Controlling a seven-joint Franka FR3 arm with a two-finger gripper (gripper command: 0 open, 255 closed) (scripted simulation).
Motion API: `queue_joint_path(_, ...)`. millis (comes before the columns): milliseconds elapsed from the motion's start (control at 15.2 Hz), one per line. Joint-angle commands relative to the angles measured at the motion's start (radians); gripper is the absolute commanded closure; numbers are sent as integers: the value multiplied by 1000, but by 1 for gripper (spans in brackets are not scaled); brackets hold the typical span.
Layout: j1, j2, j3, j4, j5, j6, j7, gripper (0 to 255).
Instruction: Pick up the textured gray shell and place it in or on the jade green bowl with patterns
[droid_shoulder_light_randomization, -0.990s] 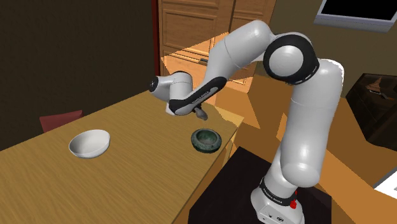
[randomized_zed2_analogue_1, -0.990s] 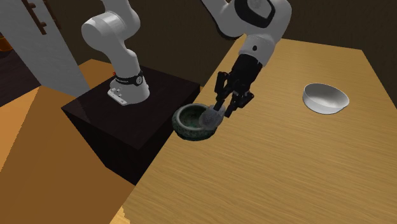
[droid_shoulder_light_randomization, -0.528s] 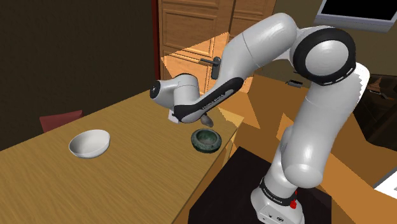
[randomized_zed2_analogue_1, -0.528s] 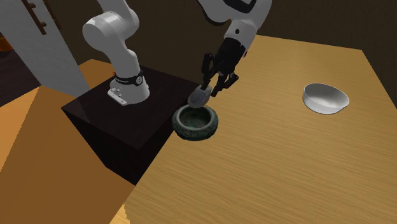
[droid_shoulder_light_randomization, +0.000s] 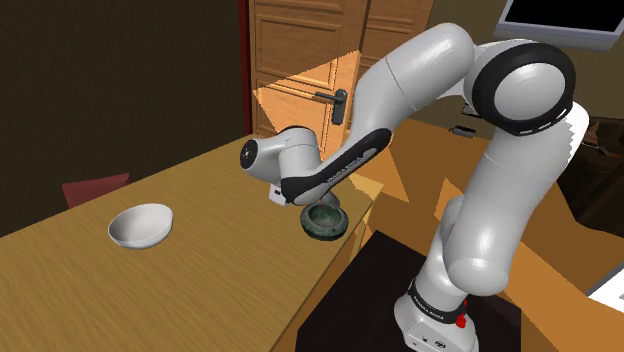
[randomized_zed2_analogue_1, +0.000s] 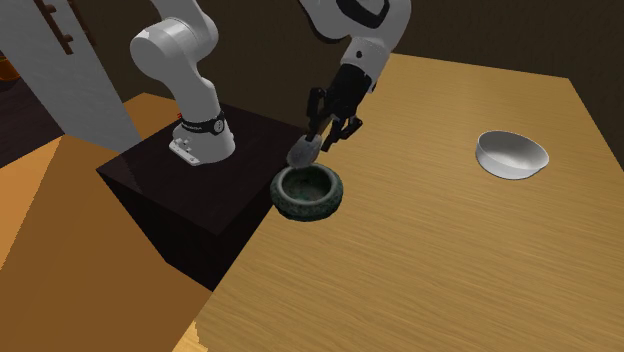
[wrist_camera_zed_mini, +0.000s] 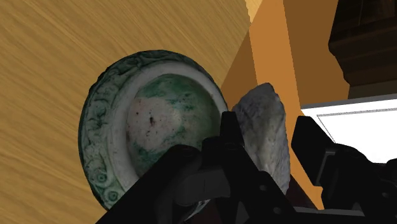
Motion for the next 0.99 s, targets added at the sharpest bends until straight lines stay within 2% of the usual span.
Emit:
queue_joint_path(0, 0, 19, 0, -6, -4, 17, 19, 255)
queue_joint_path(660, -5, 136, -7, -20, -43, 110, 114, 255)
queue_joint_path(924, -5, 136, -7, -20, -43, 110, 114, 255)
